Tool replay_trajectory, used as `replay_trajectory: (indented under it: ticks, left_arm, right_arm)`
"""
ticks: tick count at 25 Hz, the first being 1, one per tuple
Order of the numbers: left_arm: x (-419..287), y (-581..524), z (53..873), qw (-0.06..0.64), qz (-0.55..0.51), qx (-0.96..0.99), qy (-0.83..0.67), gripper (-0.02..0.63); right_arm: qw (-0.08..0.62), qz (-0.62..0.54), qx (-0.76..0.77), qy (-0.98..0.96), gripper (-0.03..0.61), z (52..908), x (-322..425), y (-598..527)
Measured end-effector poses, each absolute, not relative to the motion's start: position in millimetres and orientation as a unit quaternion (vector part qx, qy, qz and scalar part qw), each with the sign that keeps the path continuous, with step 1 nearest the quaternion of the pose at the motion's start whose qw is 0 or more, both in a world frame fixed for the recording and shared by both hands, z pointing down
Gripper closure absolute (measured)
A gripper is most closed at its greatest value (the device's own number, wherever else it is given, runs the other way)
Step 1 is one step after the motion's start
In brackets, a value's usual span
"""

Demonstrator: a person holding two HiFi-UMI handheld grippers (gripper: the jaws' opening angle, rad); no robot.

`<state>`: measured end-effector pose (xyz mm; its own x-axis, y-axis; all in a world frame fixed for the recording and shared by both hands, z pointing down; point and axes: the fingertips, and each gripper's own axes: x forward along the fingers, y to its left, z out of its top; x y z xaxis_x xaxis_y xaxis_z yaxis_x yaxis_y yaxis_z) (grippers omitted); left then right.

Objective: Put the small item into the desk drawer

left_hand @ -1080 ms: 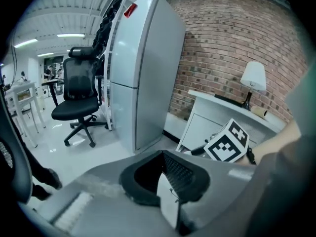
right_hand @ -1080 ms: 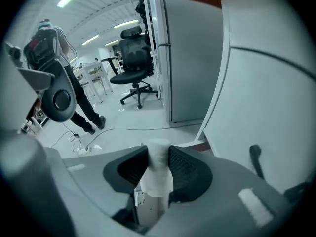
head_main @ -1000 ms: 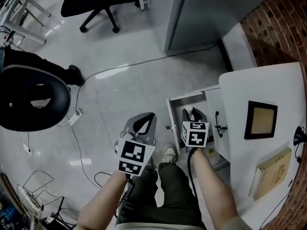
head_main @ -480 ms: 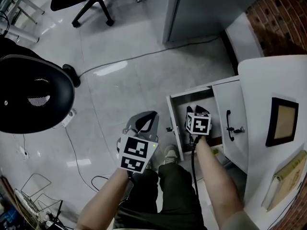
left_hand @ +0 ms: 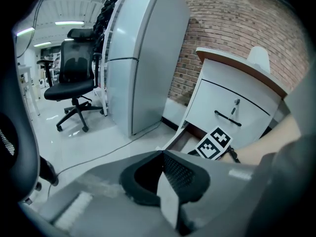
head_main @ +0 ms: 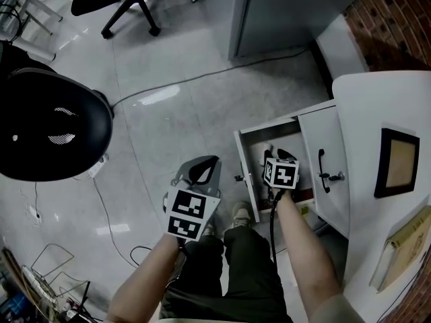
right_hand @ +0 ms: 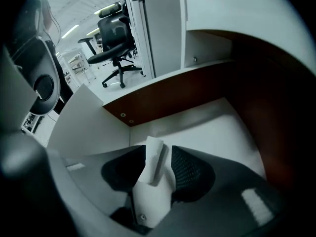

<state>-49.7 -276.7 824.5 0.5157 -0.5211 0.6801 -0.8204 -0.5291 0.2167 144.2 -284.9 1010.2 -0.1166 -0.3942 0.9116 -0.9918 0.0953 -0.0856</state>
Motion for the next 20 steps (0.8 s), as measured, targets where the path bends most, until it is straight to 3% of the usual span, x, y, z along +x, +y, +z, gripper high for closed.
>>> replay_trajectory:
  ticks: [9,20]
  left_arm:
    - [-54,-263,765,0.263,0.283,0.828,-0.407,0.611]
    - [-51,-240,639,0.232,0.268,0.843,-0.406,0.611]
  right_arm:
    - [0.354,0.365,0.545,-0.666,0.512,911,126,-265]
    - [0.284,0.32,0.521,-0.738,0.541,713,81,-231]
